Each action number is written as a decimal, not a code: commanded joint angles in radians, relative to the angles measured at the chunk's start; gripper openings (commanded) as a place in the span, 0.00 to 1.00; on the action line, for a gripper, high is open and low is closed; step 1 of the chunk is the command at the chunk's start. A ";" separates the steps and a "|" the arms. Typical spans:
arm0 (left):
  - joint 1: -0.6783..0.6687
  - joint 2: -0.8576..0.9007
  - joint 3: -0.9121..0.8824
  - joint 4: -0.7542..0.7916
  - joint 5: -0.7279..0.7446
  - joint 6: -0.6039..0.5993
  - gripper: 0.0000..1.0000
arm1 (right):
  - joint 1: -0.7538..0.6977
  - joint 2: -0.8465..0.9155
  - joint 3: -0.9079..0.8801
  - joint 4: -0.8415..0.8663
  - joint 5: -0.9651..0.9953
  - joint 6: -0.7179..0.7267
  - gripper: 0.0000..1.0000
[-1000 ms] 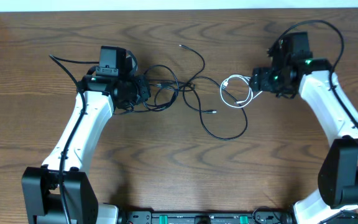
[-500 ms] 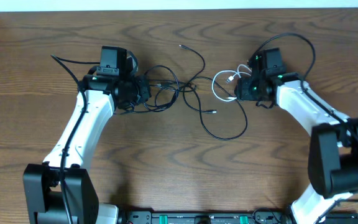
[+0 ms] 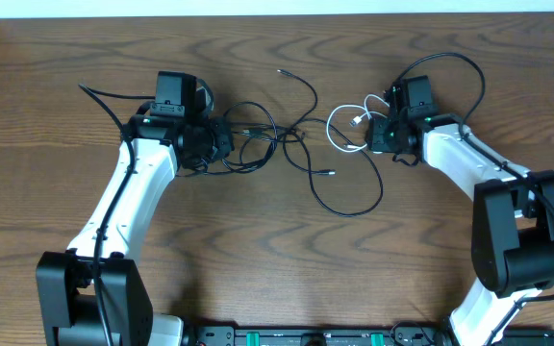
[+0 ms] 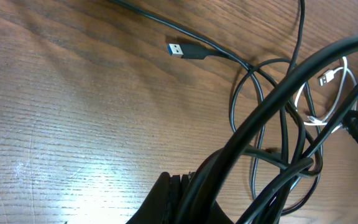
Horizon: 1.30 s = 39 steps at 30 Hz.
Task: Untangle cables
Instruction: 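Carry the white cable to the far right corner with the right gripper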
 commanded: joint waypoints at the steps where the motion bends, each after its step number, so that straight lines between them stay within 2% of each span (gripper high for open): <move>1: 0.004 0.008 0.006 -0.001 -0.014 0.013 0.08 | 0.028 0.012 -0.003 0.035 0.011 0.047 0.54; 5: 0.003 0.008 0.006 -0.001 -0.014 0.013 0.08 | 0.063 0.023 -0.003 0.065 0.074 0.047 0.52; 12: 0.003 0.008 0.006 -0.002 -0.014 0.013 0.08 | 0.088 0.061 -0.003 0.039 0.141 0.042 0.43; 15: 0.003 0.008 0.006 -0.002 -0.014 0.013 0.08 | 0.088 0.073 -0.003 0.026 0.143 0.042 0.34; 18: 0.003 0.008 0.006 -0.002 -0.014 0.013 0.08 | 0.087 0.073 -0.003 0.019 0.150 0.042 0.17; 23: 0.003 0.008 0.006 -0.010 -0.014 0.013 0.08 | 0.085 0.068 0.000 0.019 0.153 0.042 0.01; 28: 0.003 0.008 0.006 -0.023 -0.014 0.013 0.08 | 0.074 0.010 0.020 -0.005 0.119 0.042 0.01; 31: 0.004 0.008 0.006 -0.023 -0.014 0.013 0.08 | 0.042 -0.048 0.087 -0.103 0.050 0.042 0.01; 39: 0.004 0.008 0.006 -0.023 -0.015 0.013 0.08 | -0.117 -0.087 0.520 -0.503 -0.034 -0.050 0.01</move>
